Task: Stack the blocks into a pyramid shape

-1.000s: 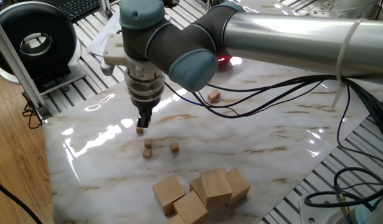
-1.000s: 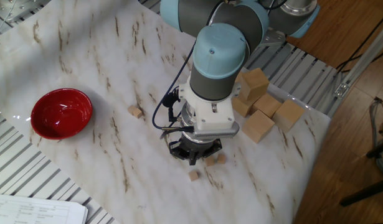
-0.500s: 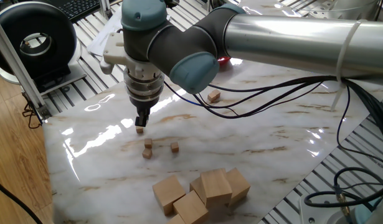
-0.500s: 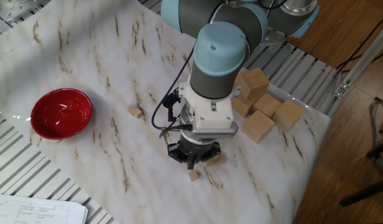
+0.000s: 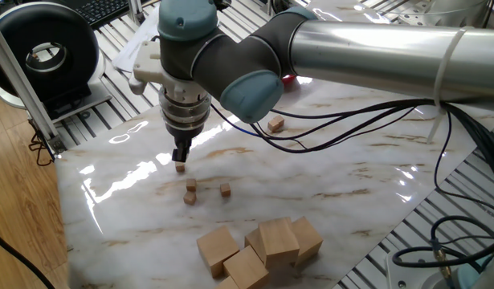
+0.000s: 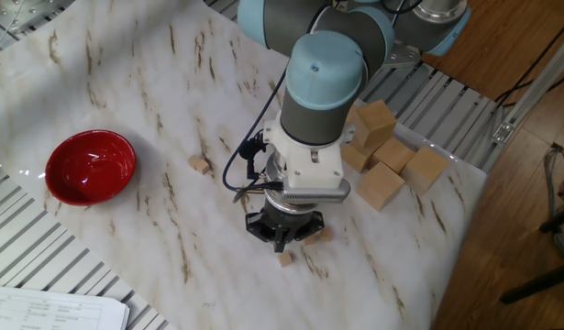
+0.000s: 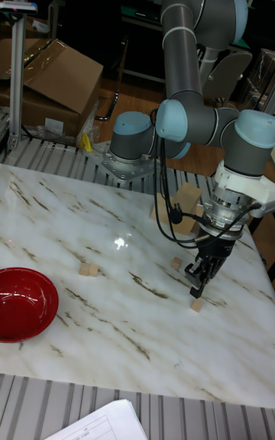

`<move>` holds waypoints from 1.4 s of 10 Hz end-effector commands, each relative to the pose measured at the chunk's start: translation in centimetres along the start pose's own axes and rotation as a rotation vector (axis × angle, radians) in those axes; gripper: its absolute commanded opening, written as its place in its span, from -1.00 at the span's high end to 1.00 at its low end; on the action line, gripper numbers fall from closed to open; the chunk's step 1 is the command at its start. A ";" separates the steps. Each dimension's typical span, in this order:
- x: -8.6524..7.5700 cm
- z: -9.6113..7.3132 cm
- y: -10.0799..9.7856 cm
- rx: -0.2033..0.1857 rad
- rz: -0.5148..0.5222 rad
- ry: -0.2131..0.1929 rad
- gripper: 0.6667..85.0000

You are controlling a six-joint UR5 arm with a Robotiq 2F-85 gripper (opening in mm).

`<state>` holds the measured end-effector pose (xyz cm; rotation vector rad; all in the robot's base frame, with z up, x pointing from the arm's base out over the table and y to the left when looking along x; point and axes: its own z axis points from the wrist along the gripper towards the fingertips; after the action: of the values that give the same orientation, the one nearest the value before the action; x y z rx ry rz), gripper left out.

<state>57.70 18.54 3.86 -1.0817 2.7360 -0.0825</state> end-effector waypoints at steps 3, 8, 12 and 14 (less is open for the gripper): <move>0.0 -0.1 -0.1 -0.004 0.002 -0.002 0.99; -0.9 -0.6 0.6 -0.026 0.012 0.017 0.99; -2.1 -0.2 0.3 -0.033 -0.003 0.021 0.99; -2.5 0.3 -0.3 -0.032 -0.052 0.031 0.99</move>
<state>58.83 19.83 4.21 -1.1236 2.7564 -0.0717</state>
